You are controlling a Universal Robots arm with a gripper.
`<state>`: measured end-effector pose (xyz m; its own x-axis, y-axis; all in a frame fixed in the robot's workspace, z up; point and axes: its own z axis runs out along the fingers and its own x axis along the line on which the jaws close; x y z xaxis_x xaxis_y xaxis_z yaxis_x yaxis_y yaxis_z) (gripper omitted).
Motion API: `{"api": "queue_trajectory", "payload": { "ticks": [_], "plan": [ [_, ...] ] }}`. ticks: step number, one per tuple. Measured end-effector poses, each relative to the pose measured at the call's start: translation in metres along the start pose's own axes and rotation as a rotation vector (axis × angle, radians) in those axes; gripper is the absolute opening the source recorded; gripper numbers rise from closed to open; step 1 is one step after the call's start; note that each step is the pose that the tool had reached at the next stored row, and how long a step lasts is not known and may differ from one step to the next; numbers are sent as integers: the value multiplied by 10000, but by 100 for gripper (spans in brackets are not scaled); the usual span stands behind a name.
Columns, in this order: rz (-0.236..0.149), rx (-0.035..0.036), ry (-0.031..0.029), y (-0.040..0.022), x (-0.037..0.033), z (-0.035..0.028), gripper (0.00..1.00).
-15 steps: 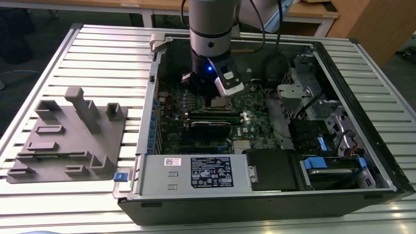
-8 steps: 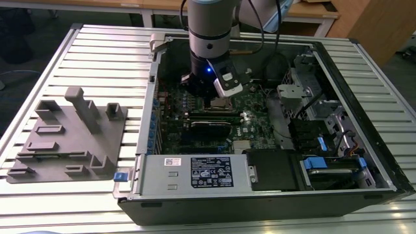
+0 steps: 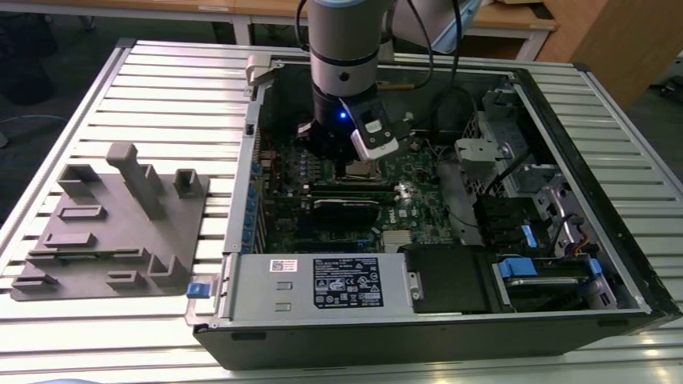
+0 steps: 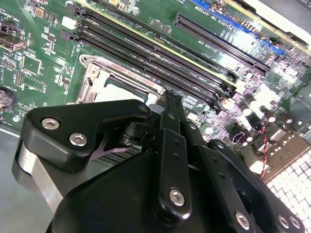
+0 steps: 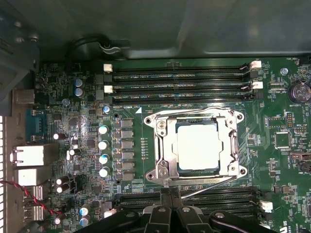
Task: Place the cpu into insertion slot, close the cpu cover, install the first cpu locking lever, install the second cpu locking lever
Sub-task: 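Install the second cpu locking lever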
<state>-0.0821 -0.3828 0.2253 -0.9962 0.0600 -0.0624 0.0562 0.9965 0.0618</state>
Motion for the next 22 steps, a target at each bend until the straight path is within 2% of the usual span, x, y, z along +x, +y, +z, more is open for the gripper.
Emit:
{"api": "queue_trajectory", "payload": {
  "ticks": [7,17,22],
  "plan": [
    [0,1,-4,-2,15,23,11],
    [-1,1,-12,-11,81,113,11],
    [-1,3,-12,-12,89,169,11]
  ]
}}
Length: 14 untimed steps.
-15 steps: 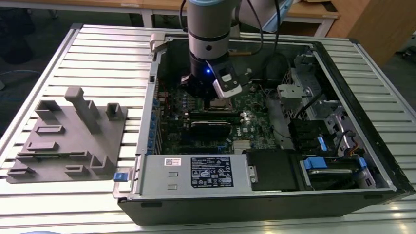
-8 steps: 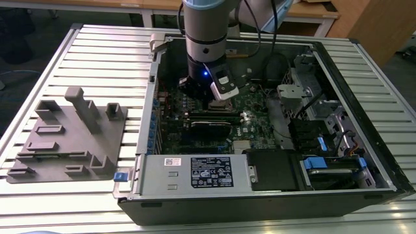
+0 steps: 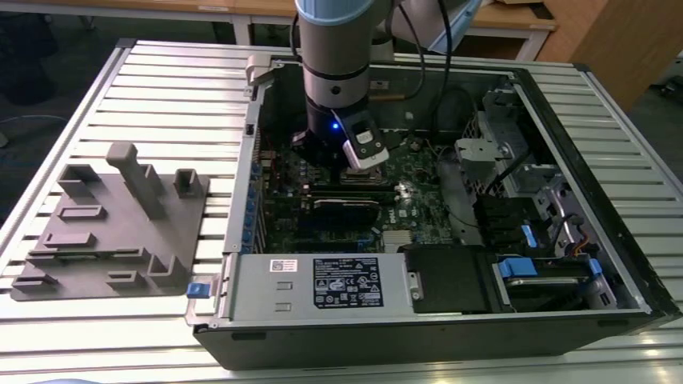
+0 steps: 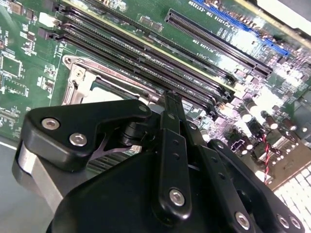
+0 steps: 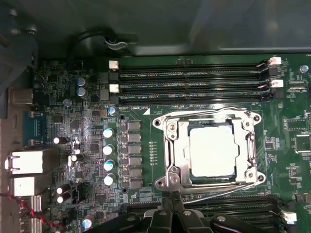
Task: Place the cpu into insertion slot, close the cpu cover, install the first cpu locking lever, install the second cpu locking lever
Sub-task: 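Install the second cpu locking lever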
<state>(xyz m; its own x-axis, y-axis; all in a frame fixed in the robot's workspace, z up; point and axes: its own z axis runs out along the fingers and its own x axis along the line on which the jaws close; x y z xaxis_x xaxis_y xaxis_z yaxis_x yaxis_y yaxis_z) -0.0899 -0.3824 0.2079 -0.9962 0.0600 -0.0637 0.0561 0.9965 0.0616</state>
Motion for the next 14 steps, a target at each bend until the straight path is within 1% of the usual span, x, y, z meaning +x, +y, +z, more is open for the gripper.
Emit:
{"api": "queue_trajectory", "payload": {
  "ticks": [3,4,6,7,10,12,14],
  "plan": [
    [0,1,1,0,0,0,11],
    [1,-16,-1,0,1,1,11],
    [7,-133,-26,0,1,2,11],
    [10,-170,-33,0,1,2,11],
    [9,-190,-53,0,4,12,11],
    [7,-200,-86,-3,12,31,11],
    [7,-235,-122,-4,19,45,11]
  ]
}}
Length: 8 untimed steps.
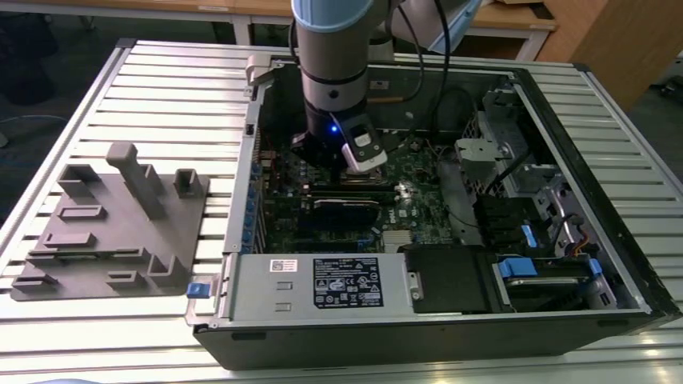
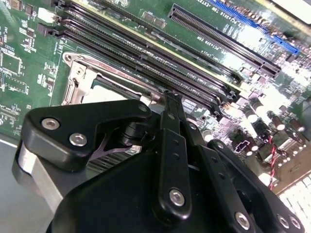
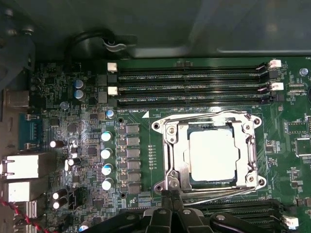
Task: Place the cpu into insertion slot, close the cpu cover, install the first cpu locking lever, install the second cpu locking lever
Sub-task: 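Install the second cpu locking lever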
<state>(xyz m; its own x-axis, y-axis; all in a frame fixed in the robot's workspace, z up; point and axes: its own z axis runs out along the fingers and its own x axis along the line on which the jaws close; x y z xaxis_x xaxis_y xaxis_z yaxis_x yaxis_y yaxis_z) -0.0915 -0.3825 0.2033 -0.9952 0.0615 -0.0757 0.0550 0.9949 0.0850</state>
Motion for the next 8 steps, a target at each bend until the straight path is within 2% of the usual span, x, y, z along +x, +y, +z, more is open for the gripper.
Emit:
{"api": "queue_trajectory", "payload": {
  "ticks": [8],
  "plan": [
    [3,-70,-38,-1,4,5,11]
  ]
}}
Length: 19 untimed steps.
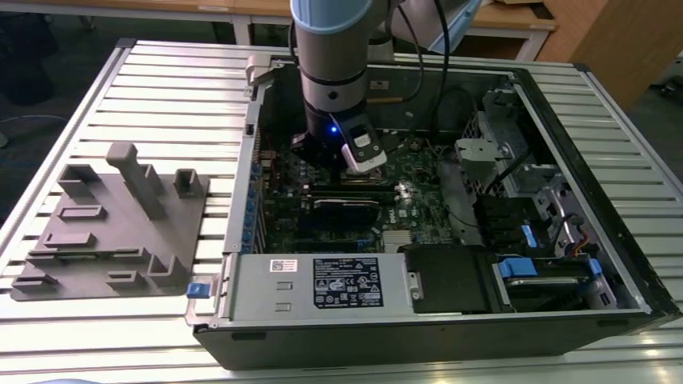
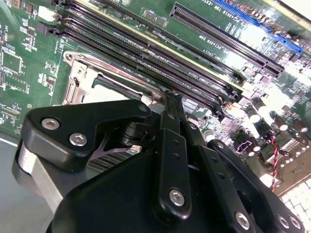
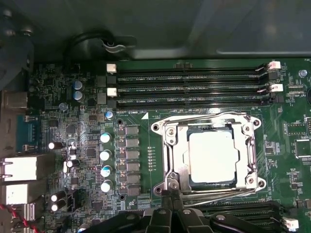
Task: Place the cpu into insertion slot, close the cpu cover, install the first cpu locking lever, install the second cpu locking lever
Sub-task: 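Install the second cpu locking lever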
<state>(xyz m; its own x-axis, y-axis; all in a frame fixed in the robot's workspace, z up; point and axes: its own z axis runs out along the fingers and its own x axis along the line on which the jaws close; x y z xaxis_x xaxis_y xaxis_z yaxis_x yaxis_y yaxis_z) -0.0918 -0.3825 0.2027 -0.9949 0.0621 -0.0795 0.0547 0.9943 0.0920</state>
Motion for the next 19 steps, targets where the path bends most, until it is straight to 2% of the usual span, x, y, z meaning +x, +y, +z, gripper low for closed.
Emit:
{"api": "queue_trajectory", "payload": {
  "ticks": [6,13,19],
  "plan": [
    [-1,-72,-65,-2,17,13,11],
    [-2,-193,-179,-5,48,29,11],
    [-9,-200,-251,-12,110,51,11]
  ]
}}
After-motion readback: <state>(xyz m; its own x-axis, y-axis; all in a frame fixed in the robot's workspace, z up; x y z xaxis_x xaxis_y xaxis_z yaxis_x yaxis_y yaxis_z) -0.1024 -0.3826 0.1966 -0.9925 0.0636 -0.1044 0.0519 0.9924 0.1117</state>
